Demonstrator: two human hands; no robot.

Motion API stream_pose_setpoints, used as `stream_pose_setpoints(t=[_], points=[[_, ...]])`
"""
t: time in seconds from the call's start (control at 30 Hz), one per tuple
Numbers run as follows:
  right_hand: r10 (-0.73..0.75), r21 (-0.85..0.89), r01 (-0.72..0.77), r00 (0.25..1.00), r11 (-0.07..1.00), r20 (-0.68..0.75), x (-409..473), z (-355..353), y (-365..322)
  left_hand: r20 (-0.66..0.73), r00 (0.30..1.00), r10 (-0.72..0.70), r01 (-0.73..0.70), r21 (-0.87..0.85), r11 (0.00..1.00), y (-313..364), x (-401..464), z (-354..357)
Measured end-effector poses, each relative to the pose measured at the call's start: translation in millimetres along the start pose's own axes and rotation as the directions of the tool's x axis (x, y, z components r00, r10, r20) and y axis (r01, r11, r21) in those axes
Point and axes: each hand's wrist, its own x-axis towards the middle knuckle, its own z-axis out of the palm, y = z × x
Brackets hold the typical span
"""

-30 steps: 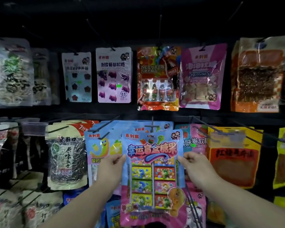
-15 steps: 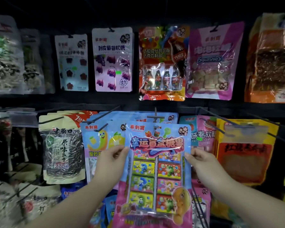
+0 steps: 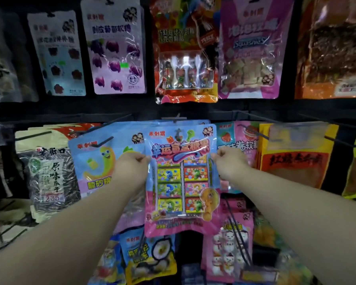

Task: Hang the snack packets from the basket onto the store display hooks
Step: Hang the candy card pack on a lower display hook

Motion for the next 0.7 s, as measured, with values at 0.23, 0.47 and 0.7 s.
stream_pose_setpoints(t=[0.23, 0.47, 0.7], points=[[-0.02, -0.058, 0.017, 0.999, 0.998, -0.046, 2, 18, 8, -0.098, 0.995, 0.023, -0.02, 0.024, 1.0, -8, 1, 17], [-0.206, -0.623, 0.25, 0.968, 0.741, 0.144, -61, 36, 61, 0.1, 0.991, -0.092, 0.047, 0.384, 0.922, -52, -64, 31], [-0.211, -0.725, 0.501, 0.863, 0.473, 0.459, -105, 52, 114, 0.5, 0.826, 0.259, -0.563, 0.744, 0.359, -86, -128, 36]])
